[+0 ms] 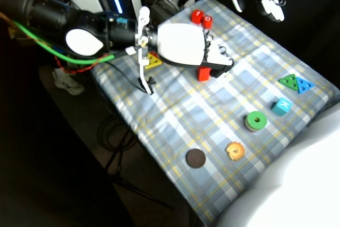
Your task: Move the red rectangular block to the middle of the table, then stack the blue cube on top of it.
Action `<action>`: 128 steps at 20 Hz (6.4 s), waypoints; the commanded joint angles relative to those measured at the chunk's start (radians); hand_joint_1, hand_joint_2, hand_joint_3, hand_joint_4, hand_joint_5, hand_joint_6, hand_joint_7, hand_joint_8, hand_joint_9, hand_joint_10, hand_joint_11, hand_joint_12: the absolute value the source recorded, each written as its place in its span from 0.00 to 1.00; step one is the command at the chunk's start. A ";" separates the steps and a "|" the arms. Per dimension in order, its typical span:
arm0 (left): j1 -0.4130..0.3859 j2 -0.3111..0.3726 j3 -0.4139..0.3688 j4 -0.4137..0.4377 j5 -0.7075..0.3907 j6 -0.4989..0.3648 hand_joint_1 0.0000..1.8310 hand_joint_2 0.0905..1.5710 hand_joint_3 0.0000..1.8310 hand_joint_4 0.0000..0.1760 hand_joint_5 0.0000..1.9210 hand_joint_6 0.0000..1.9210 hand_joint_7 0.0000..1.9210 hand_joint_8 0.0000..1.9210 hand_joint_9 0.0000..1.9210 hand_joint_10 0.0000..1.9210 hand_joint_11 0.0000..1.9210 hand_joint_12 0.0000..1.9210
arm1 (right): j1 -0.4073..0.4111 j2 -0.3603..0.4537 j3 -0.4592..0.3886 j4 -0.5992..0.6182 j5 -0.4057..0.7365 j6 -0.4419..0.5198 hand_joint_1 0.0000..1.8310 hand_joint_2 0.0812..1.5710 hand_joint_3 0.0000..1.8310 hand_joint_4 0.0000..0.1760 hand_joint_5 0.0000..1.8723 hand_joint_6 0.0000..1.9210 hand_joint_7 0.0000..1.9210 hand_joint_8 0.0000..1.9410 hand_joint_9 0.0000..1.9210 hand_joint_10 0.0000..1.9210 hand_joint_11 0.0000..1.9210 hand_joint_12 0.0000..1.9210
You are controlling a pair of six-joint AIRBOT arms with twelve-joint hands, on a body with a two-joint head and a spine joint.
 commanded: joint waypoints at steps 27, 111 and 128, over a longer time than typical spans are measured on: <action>0.026 0.006 -0.001 0.000 -0.149 -0.005 0.52 0.93 0.00 0.00 0.01 0.00 0.00 0.00 0.00 0.00 0.00 0.00 | 0.015 -0.013 -0.089 -0.575 0.118 0.403 0.56 0.66 0.00 0.00 0.33 0.00 0.29 0.18 0.19 0.62 0.11 0.88; 0.022 -0.008 0.009 -0.016 -0.134 -0.005 0.44 0.95 0.00 0.02 0.01 0.00 0.00 0.00 0.00 0.00 0.00 0.00 | 0.107 0.037 -0.051 -0.182 0.150 0.100 0.68 0.72 0.00 0.00 0.51 0.42 0.47 0.72 0.33 0.93 0.14 1.00; 0.024 -0.011 0.007 -0.019 -0.147 -0.019 0.45 0.94 0.00 0.00 0.02 0.00 0.00 0.00 0.00 0.00 0.00 0.00 | 0.119 0.047 -0.054 -0.179 0.116 0.072 0.67 0.72 0.00 0.00 0.52 0.42 0.46 0.72 0.26 0.89 0.01 1.00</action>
